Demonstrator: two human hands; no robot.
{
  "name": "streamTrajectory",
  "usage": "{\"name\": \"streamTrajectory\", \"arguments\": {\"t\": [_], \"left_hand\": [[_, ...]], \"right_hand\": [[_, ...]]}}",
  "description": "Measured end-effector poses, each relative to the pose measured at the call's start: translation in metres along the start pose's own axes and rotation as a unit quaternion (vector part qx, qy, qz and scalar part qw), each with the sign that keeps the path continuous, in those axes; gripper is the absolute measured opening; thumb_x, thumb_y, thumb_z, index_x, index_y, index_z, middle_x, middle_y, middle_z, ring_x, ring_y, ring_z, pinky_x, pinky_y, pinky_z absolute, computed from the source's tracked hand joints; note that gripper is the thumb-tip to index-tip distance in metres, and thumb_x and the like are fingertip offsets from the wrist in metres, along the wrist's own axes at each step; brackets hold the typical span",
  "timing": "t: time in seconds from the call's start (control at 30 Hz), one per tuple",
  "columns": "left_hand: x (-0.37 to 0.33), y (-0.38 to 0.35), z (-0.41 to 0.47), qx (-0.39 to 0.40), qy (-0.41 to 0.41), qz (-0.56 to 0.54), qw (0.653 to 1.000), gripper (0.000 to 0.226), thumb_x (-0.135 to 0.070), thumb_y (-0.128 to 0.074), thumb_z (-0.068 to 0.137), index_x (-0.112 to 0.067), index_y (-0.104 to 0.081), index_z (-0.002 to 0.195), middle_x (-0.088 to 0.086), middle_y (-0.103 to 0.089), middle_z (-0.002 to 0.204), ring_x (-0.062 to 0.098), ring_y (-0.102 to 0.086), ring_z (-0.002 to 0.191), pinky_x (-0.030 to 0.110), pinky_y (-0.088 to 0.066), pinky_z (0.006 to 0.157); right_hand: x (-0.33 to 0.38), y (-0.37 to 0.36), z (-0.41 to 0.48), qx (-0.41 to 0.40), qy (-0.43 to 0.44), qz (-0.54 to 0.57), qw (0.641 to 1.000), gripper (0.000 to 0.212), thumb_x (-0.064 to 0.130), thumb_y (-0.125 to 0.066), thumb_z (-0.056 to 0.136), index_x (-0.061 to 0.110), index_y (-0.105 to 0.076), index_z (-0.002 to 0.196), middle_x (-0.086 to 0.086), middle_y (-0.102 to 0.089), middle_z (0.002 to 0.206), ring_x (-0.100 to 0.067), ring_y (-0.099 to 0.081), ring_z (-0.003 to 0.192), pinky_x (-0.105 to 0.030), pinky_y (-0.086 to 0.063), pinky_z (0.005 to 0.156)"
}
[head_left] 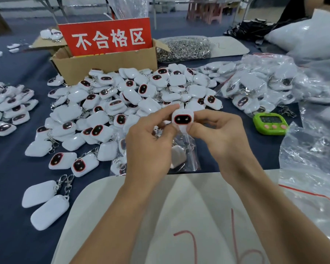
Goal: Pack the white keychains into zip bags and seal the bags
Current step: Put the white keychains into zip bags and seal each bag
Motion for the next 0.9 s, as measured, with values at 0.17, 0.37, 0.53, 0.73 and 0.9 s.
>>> {"name": "streamTrajectory", "arguments": {"t": [0.17, 0.37, 0.53, 0.73, 0.9], "left_hand": [[-0.003, 0.000, -0.001, 0.012, 0.001, -0.008, 1.000, 0.037, -0.025, -0.065, 0.089, -0.051, -0.072, 0.115, -0.025, -0.075, 0.107, 0.000, -0.065, 0.096, 0.020, -0.047, 0.084], [-0.006, 0.001, -0.003, 0.047, 0.004, -0.028, 0.998, 0.036, -0.018, -0.069, 0.090, -0.050, -0.076, 0.106, -0.024, -0.075, 0.100, 0.001, -0.066, 0.089, 0.011, -0.044, 0.078], [-0.008, 0.002, -0.002, 0.052, -0.002, -0.028, 0.998, 0.030, -0.014, -0.073, 0.089, -0.036, -0.080, 0.107, -0.021, -0.076, 0.095, 0.002, -0.068, 0.087, 0.010, -0.046, 0.075], [-0.011, 0.004, -0.002, 0.025, 0.034, -0.050, 0.998, 0.021, -0.023, -0.074, 0.086, -0.036, -0.083, 0.100, -0.018, -0.078, 0.086, 0.005, -0.071, 0.081, 0.012, -0.049, 0.072], [-0.010, 0.004, -0.002, 0.001, 0.049, -0.033, 0.998, 0.027, -0.023, -0.076, 0.085, -0.050, -0.079, 0.088, -0.014, -0.076, 0.074, 0.018, -0.070, 0.071, 0.027, -0.055, 0.066]], "right_hand": [[-0.001, -0.005, -0.001, 0.024, -0.022, 0.033, 0.999, 0.013, 0.013, -0.071, 0.087, 0.014, -0.080, 0.097, -0.013, -0.077, 0.085, -0.016, -0.065, 0.069, -0.026, -0.052, 0.066], [-0.001, -0.005, -0.002, 0.006, -0.023, 0.035, 0.999, 0.011, 0.020, -0.073, 0.081, 0.014, -0.081, 0.084, -0.023, -0.067, 0.072, -0.017, -0.053, 0.057, -0.020, -0.042, 0.054], [-0.003, -0.004, -0.002, -0.018, -0.018, 0.021, 0.999, 0.010, 0.024, -0.074, 0.075, 0.020, -0.082, 0.076, -0.003, -0.055, 0.055, -0.018, -0.042, 0.058, -0.018, -0.035, 0.050], [-0.001, -0.009, -0.003, 0.010, -0.015, 0.023, 1.000, 0.013, 0.020, -0.069, 0.080, 0.019, -0.082, 0.083, 0.002, -0.074, 0.066, -0.007, -0.059, 0.057, -0.016, -0.045, 0.056], [-0.002, -0.013, -0.005, 0.019, -0.014, -0.021, 0.999, 0.019, 0.018, -0.065, 0.076, 0.025, -0.081, 0.084, 0.003, -0.073, 0.063, -0.004, -0.060, 0.058, -0.021, -0.047, 0.060]]}}
Point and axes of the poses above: each hand's wrist, its own z-axis towards the middle knuckle, its own y-axis out of the back of the hand, x = y × z, the point moved 1 cm from there along z, towards the middle knuckle
